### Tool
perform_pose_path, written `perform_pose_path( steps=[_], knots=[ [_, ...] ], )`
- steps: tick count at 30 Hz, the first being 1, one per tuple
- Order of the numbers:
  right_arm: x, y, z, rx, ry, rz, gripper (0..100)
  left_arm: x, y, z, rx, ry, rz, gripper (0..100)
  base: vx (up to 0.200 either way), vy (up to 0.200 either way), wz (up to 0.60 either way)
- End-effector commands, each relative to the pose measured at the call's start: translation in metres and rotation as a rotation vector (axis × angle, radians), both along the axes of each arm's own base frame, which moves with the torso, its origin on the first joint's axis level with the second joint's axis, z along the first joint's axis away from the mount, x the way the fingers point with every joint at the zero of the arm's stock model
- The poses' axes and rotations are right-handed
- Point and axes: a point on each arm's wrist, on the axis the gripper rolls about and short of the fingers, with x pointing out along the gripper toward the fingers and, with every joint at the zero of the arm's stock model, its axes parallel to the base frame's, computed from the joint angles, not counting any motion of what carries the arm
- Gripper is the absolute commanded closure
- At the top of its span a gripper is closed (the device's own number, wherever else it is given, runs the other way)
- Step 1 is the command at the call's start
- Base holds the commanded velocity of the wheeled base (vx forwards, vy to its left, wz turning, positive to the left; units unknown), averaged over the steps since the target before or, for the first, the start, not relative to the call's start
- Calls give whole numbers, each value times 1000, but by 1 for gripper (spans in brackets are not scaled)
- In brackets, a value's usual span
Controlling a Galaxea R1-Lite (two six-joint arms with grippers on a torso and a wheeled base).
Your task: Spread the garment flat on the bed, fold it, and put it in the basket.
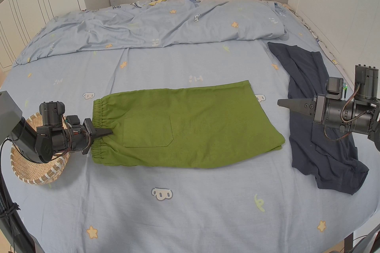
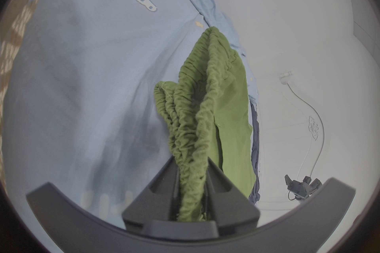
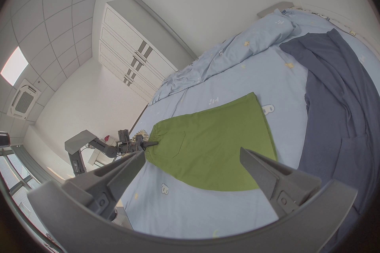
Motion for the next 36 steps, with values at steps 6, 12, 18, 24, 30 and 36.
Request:
perform_pose_path(
  steps=[6,12,18,24,30,36],
  knots=[
    [18,-9,-14,-8,52,-40,0,-15,5,56,21,-14,13,100,0,0,0],
    [51,-17,-50,-26,172,-81,0,-16,10,54,73,11,-6,100,0,0,0],
    [69,-16,-76,-45,270,-84,0,-15,9,52,74,18,-13,100,0,0,0],
    [88,-13,-110,-61,361,-84,0,-14,8,51,74,20,-18,100,0,0,0],
    [94,-12,-125,-66,398,-82,0,-14,7,50,74,20,-19,100,0,0,0],
    [95,-11,-131,-67,437,-81,0,-14,7,50,74,21,-19,100,0,0,0]
  ],
)
